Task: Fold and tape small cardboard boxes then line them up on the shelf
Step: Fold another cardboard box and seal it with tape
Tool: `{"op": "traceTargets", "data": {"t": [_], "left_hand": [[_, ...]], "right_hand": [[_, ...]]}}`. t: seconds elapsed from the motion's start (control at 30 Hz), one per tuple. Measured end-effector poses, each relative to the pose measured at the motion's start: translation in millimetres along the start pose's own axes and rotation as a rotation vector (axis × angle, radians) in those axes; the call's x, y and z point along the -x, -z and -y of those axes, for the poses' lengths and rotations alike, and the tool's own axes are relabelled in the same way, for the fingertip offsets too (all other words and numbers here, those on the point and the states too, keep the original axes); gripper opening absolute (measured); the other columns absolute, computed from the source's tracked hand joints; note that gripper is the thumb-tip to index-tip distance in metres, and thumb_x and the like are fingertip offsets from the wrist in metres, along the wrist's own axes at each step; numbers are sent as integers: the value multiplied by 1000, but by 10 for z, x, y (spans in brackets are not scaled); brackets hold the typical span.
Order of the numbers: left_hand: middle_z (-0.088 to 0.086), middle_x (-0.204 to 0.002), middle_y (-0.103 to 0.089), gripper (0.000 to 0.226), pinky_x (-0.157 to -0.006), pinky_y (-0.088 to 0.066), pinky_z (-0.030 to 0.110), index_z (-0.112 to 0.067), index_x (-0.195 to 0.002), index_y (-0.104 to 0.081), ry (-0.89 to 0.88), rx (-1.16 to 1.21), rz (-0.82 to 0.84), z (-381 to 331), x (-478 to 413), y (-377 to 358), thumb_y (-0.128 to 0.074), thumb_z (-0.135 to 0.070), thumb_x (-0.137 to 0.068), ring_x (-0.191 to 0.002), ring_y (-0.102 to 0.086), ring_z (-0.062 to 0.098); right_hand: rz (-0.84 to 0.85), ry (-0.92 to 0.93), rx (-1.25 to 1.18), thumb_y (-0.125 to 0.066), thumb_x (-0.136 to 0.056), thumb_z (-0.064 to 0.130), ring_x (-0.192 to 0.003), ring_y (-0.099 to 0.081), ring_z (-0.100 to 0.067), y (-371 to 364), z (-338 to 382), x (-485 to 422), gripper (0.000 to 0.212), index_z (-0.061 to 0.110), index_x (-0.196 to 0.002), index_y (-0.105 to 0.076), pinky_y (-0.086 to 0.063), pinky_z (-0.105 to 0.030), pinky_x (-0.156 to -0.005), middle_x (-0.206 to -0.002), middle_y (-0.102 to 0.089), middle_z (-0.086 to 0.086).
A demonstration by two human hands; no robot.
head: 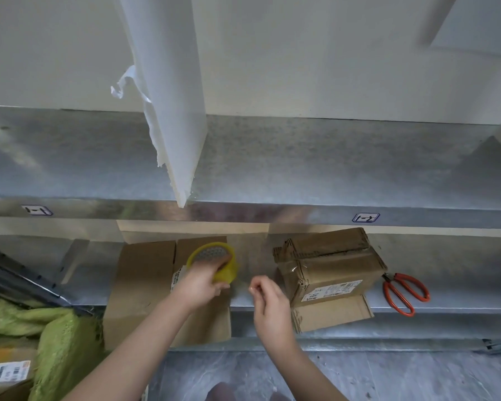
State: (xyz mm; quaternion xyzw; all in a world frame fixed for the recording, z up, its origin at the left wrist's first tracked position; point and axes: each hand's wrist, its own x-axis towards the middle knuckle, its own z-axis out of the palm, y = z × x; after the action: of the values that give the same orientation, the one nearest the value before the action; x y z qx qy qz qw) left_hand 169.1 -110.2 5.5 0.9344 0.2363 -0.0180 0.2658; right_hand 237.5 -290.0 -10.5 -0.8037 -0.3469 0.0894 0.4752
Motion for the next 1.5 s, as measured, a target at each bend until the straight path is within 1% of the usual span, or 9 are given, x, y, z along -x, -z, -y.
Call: {"op": "traceTargets", "data": {"t": [0.2,0.43,0.73,0.87,0.97,1.07,1.2,1.27,1.5], "left_hand": [[2,-145,-47,73,-107,-37,31,-27,-150,-31,51,-95,77,145,-7,-248,-68,-35,-87,-133,-44,20],[3,-139,-50,70,-106,-37,34,-24,-146,-38,0,-136,64,150,-51,-456,-69,-38,-85,-127,-47,23],[-1,-148,-32,67,-117,-19,32,-23,-146,-40,-75,-137,12,211,-26,-583,-68,-36,-86,-139,-23,22],[-1,-148,-31,65,-118,-14,34,-25,-146,-38,-93,-231,8,157,-41,-595,-62,-42,-89,-142,-17,23],[-2,-153,-26,66,-120,-10,38,-27,-149,-31,-86,-312,25,137,-8,-574,-50,-54,-92,-146,-9,23],[-4,-156,-27,64,-120,-10,40,-25,-148,-34,-105,-297,-10,138,63,-518,-42,-58,-94,-147,-10,23],[5,-145,-47,56,-119,-18,42,-15,-140,-49,-185,-284,-133,4,182,-391,-56,-41,-92,-140,-35,28],[5,-144,-49,55,-117,-23,42,-15,-141,-48,-196,-262,-181,-122,225,-356,-58,-35,-90,-137,-40,27],[-5,-152,-38,51,-116,-14,27,-23,-147,-38,-160,-69,-324,-851,292,-392,-46,-39,-99,-142,-29,13]], "right_hand": [[32,-403,-77,-53,-97,9,-72,-58,-7,-113,-183,-163,16,21,-86,-55,-40,-10,-60,-77,-60,10],[156,-552,181,-47,-100,25,-95,-65,-29,-256,-509,-356,17,14,-107,-58,-37,-24,-67,-98,-68,-5],[217,-342,616,-40,-102,38,-93,-62,-21,-355,-702,-338,27,21,-110,-58,-38,-25,-62,-122,-53,4],[151,-240,659,-59,-95,35,-84,-64,-22,-389,-741,-273,19,18,-103,-64,-46,-30,-53,-108,-61,-1],[273,-307,697,-39,-102,42,-108,-57,-19,-366,-733,-288,38,21,-133,-46,-48,-31,-68,-129,-52,0],[344,-226,710,-32,-104,38,-119,-49,-19,-303,-596,-245,43,20,-143,-34,-47,-30,-78,-136,-45,-1],[159,161,647,-61,-88,31,-103,-62,-21,-46,-151,-33,31,19,-117,-63,-56,-30,-77,-117,-63,0],[76,293,625,-56,-87,31,-106,-60,-22,101,42,23,29,20,-112,-65,-55,-32,-83,-116,-64,1],[-64,273,702,-43,-88,35,-121,-55,-28,886,214,-142,41,19,-120,-65,-47,-44,-99,-124,-63,-3]]}}
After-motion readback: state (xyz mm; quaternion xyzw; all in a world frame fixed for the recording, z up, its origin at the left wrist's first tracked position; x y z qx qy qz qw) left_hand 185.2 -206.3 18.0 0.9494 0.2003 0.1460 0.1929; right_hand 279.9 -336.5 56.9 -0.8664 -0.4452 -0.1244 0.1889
